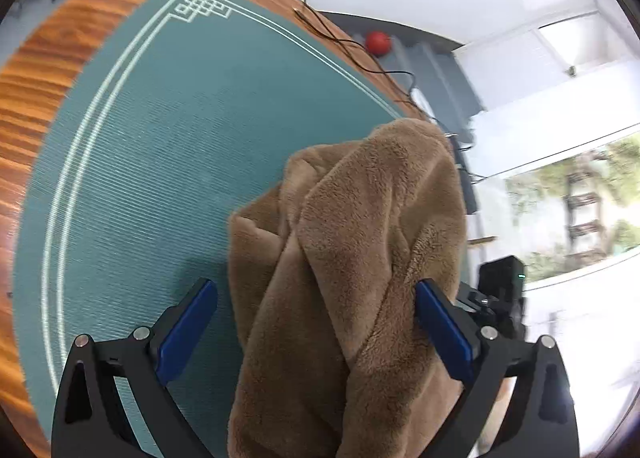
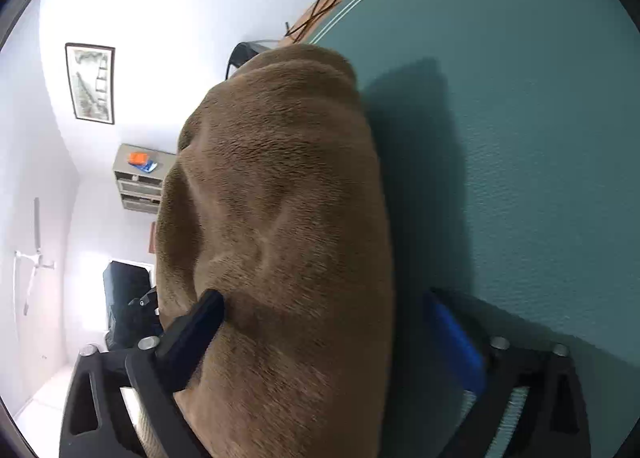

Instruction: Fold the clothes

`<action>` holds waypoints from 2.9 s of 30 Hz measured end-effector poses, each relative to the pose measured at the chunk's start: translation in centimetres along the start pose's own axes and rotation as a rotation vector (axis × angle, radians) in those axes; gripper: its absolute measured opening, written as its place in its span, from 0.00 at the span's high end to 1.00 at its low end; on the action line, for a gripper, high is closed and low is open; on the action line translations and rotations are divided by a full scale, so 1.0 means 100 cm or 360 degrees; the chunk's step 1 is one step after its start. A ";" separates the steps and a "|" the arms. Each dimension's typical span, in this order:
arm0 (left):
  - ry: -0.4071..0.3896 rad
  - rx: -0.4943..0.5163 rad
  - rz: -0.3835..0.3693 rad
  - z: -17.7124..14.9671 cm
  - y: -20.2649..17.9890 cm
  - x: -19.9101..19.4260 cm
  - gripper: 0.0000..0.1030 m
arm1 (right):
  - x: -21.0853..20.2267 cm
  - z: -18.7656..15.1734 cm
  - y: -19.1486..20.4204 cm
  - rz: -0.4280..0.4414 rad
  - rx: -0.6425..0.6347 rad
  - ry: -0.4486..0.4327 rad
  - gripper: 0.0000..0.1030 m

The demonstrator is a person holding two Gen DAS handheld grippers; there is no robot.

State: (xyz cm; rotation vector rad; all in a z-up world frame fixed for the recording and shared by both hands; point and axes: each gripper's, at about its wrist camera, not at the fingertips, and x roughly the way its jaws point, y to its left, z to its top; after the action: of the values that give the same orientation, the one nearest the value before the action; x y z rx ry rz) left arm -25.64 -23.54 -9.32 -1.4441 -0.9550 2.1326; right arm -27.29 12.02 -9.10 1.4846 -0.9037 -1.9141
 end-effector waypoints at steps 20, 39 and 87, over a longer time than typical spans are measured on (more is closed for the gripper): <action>0.0219 0.0042 0.0012 -0.007 0.012 0.024 0.00 | 0.027 -0.009 0.015 0.0111 -0.0158 0.0147 0.01; 0.0295 -0.0032 -0.0144 -0.031 -0.009 0.023 0.37 | 0.030 -0.045 0.041 -0.0145 -0.0405 0.0046 0.30; -0.0093 0.0883 0.0469 -0.232 -0.336 0.080 0.15 | -0.337 -0.221 -0.047 -0.1055 -0.0846 -0.0698 0.21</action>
State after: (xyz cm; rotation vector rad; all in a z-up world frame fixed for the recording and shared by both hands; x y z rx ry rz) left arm -9.26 12.24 4.19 -1.2926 -0.1320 2.3954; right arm 2.10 36.76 3.82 1.1227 0.0057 -2.7469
